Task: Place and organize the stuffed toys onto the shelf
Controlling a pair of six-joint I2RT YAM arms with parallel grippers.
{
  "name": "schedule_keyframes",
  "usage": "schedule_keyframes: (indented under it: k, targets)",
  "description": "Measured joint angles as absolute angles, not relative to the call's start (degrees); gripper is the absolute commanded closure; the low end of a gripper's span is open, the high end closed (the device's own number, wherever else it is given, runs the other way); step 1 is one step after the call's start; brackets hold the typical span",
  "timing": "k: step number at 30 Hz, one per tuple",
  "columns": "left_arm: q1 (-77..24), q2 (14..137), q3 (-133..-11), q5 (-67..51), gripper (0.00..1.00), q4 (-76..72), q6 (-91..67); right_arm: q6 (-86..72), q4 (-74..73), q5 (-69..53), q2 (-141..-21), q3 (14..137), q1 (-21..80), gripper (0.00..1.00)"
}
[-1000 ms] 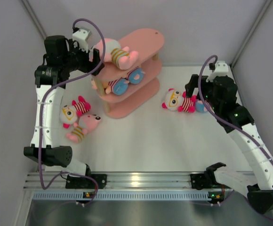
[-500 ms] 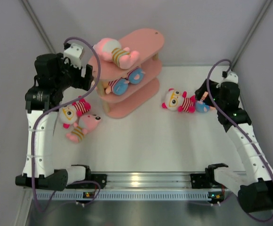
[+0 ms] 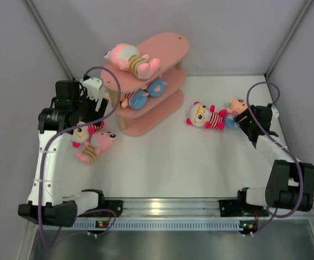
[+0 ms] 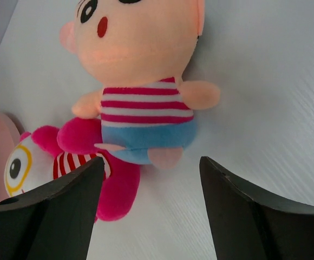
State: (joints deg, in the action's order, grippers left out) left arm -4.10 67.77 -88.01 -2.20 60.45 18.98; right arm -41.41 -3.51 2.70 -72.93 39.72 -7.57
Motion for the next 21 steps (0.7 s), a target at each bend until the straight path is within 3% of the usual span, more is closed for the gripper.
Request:
schedule_keyframes:
  k: [10, 12, 13, 15, 16, 21]
  targets:
    - [-4.1, 69.4, -88.2, 3.0, 0.14, 60.9, 19.7, -48.2, 4.2, 2.9, -87.9, 42.8, -7.7, 0.34]
    - [-4.1, 70.4, -88.4, 3.8, 0.14, 61.0, 19.7, -49.1, 5.3, 2.9, -89.5, 43.2, -7.7, 0.42]
    - [-4.1, 71.0, -88.6, 4.3, 0.14, 61.1, 19.7, -49.6, 5.9, 2.9, -89.9, 43.2, -7.7, 0.6]
    - [-4.1, 71.9, -89.0, 5.2, 0.14, 61.3, 19.7, -49.7, 7.5, 2.9, -90.6, 43.2, -7.7, 0.82]
    - [-4.1, 72.3, -89.2, 5.7, 0.14, 61.4, 19.7, -49.9, 8.1, 2.9, -91.1, 43.3, -7.7, 1.0]
    - [-4.1, 73.7, -90.7, 7.9, 0.14, 61.6, 20.0, -47.0, 8.5, 3.3, -91.4, 44.1, -7.7, 1.0]
